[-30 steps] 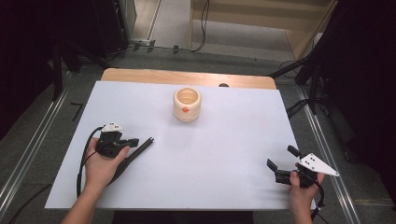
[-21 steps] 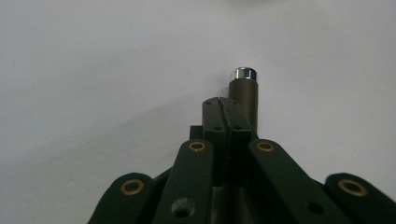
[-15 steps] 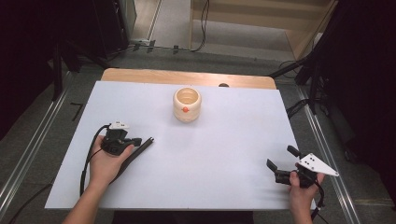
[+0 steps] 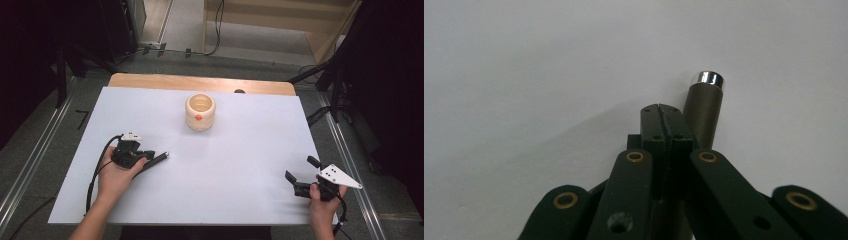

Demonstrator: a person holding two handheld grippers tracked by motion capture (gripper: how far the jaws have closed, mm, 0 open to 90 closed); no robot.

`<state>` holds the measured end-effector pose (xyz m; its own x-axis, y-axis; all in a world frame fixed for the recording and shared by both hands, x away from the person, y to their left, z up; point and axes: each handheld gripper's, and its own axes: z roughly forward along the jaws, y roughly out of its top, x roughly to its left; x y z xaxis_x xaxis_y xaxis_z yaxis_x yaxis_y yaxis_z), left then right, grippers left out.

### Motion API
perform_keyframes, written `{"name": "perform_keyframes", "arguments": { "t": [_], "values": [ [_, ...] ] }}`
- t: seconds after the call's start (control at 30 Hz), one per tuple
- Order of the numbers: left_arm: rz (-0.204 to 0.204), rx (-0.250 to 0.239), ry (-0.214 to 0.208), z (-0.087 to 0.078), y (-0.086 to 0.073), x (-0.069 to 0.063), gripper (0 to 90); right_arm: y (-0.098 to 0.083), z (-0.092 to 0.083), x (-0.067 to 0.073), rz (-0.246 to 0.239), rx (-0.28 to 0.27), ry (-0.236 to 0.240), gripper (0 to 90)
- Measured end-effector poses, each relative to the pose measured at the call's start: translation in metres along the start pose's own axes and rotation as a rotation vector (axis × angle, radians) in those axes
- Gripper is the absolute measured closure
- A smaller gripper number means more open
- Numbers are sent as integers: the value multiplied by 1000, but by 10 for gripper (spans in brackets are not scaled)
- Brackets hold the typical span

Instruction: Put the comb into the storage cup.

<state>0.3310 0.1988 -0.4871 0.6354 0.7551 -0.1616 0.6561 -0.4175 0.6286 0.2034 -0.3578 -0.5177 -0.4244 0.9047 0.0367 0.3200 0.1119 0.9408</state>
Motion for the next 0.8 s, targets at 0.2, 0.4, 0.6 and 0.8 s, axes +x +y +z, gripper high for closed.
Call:
{"name": "perform_keyframes", "arguments": {
  "t": [0.2,0.4,0.6,0.8],
  "values": [
    [32,16,-18,0,0,-7,900,0,0,0,0,3,0,0],
    [58,30,-36,0,-3,-15,900,0,0,1,-2,3,0,0],
    [68,38,-56,-1,-8,-19,900,0,0,0,-7,5,0,0],
    [80,39,-63,-4,-15,-22,900,0,1,1,-8,6,-1,0]
  ]
}}
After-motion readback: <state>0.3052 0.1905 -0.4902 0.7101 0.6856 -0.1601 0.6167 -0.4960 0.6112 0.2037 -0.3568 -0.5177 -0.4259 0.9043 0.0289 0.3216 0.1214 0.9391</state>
